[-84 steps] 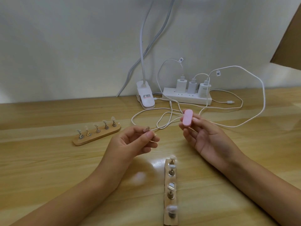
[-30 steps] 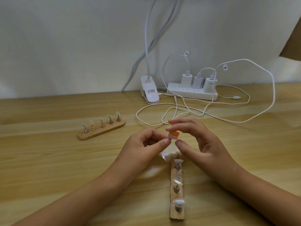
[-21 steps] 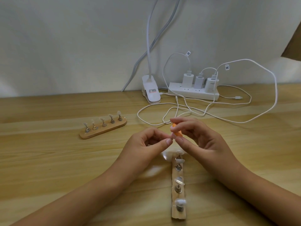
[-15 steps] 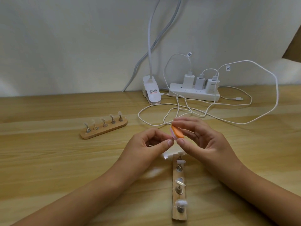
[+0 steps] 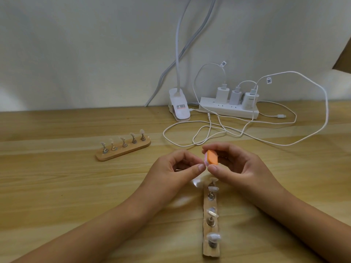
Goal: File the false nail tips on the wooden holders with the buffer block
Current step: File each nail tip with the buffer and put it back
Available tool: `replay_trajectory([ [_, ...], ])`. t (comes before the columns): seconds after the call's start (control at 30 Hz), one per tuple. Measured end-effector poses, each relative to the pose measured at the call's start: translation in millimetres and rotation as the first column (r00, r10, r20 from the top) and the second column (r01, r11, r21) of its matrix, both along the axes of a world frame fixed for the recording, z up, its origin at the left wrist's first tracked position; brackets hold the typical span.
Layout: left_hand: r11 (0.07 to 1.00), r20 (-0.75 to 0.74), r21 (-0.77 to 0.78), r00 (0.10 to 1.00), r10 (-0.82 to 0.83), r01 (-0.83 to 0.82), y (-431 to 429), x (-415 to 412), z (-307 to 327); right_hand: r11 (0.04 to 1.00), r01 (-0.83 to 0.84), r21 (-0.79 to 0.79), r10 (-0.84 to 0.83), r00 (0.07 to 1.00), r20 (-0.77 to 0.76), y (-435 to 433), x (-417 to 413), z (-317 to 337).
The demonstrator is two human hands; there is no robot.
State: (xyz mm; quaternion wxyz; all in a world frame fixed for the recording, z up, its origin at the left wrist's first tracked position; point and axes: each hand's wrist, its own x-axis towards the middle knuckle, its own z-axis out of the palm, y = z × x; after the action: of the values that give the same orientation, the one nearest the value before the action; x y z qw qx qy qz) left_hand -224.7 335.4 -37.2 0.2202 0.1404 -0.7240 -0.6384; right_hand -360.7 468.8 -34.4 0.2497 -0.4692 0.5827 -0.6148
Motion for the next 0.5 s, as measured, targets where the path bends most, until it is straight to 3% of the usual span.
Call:
replay_trajectory([
  [0.1, 1.0, -0.003, -0.005, 1.0, -0.001, 0.001, -0.1, -0.4, -0.4, 1.0, -0.002, -0.012, 0.0, 0.993, -0.12, 2.7, 3.3, -1.4],
  [0.27, 0.999, 0.016, -0.034, 1.0, -0.007, 0.007, -1.4, 0.1, -1.2, 0.996, 0.091, -0.016, -0.093, 0.981, -0.173, 2.4, -0.1, 0.3],
  [0.4, 1.0, -0.007, 0.018, 1.0, -0.005, 0.005, 0.3, -0.8, 0.4, 0.994, 0.069, -0.09, -0.099, 0.918, -0.384, 1.5, 8.6, -3.7],
  [0.5, 1.0, 0.009, 0.0, 1.0, -0.007, 0.007, 0.0, 0.1, -0.2, 0.99, 0.127, -0.067, -0.142, 0.939, -0.312, 0.1, 1.8, -1.6],
])
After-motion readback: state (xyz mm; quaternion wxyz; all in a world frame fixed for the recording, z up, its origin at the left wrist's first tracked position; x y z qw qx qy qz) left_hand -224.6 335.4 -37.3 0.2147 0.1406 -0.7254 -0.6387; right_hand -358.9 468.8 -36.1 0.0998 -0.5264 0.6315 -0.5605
